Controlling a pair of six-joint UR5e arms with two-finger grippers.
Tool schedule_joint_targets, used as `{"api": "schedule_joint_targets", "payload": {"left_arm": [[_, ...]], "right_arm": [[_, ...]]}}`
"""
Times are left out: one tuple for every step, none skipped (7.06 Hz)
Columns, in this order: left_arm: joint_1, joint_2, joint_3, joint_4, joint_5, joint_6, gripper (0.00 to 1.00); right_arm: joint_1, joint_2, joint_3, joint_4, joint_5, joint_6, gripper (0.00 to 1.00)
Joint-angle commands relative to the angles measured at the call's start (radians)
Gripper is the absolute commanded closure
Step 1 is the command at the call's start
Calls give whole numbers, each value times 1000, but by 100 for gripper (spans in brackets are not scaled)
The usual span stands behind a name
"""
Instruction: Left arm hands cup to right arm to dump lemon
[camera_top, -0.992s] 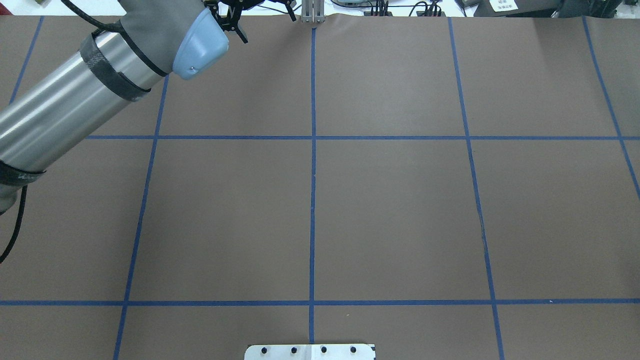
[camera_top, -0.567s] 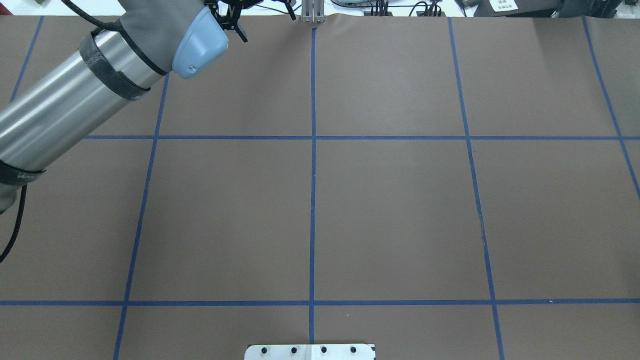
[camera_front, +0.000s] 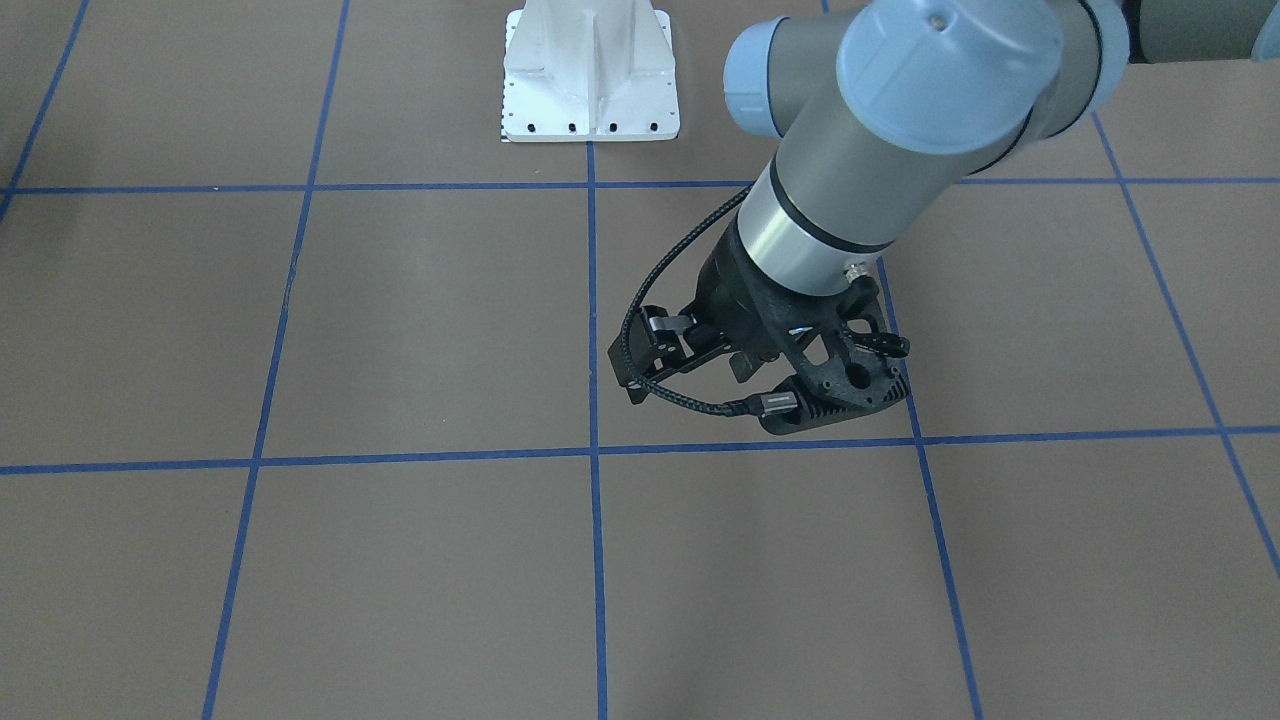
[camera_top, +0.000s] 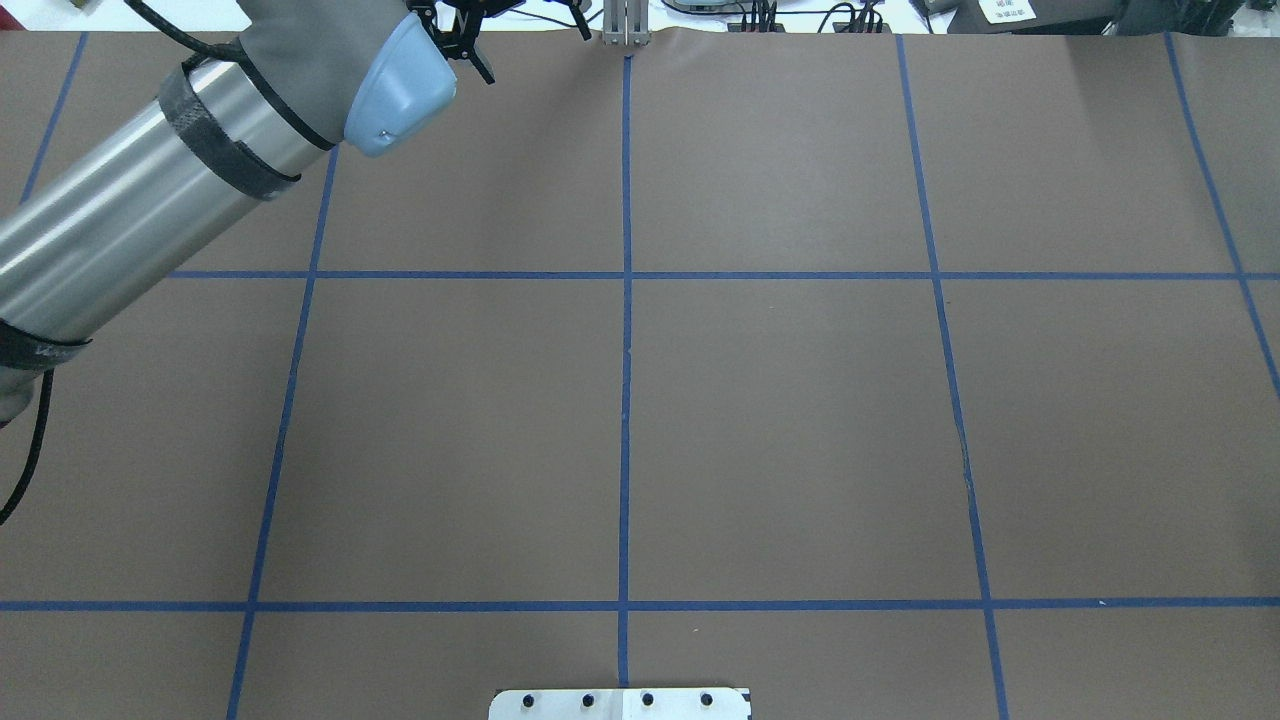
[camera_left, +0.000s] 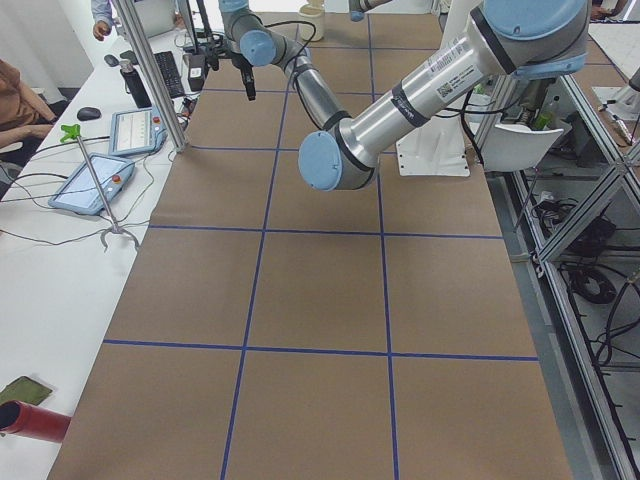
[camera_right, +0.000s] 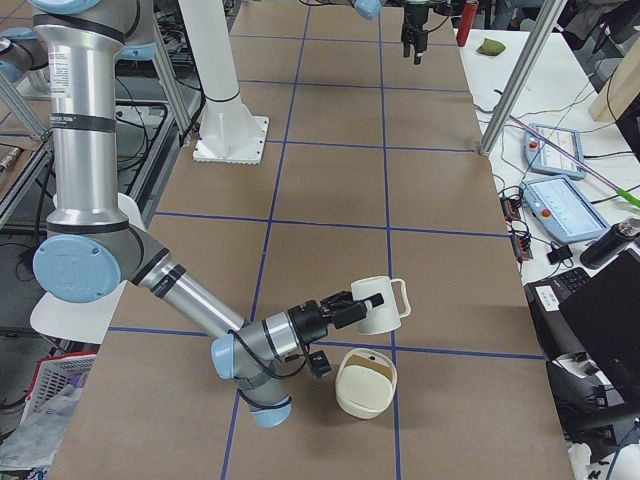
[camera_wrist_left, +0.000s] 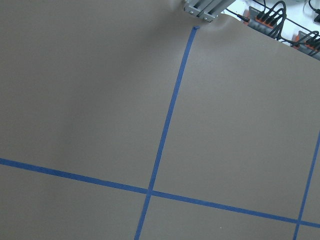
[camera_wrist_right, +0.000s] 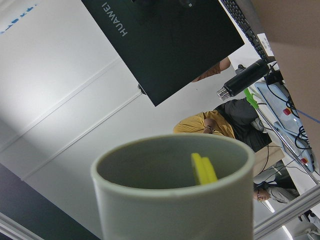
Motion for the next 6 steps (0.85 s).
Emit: {"api": "schedule_joint_targets", "payload": {"left_arm": [[1, 0, -1, 0, 5, 0, 0], [2, 0, -1, 0, 5, 0, 0], [0, 0, -1, 6, 5, 0, 0], [1, 0, -1, 8, 6, 0, 0], [3, 0, -1, 8, 6, 0, 0], [3, -2, -1, 8, 6, 0, 0]], "right_arm": [[0, -4, -4, 27, -4, 62, 100], [0, -4, -6, 36, -8, 104, 100], [0, -4, -17, 48, -12, 110, 100], [0, 0, -30, 48, -15, 110, 100], [0, 3, -35, 48, -17, 110, 100], [0, 7, -37, 48, -17, 109, 100]]}}
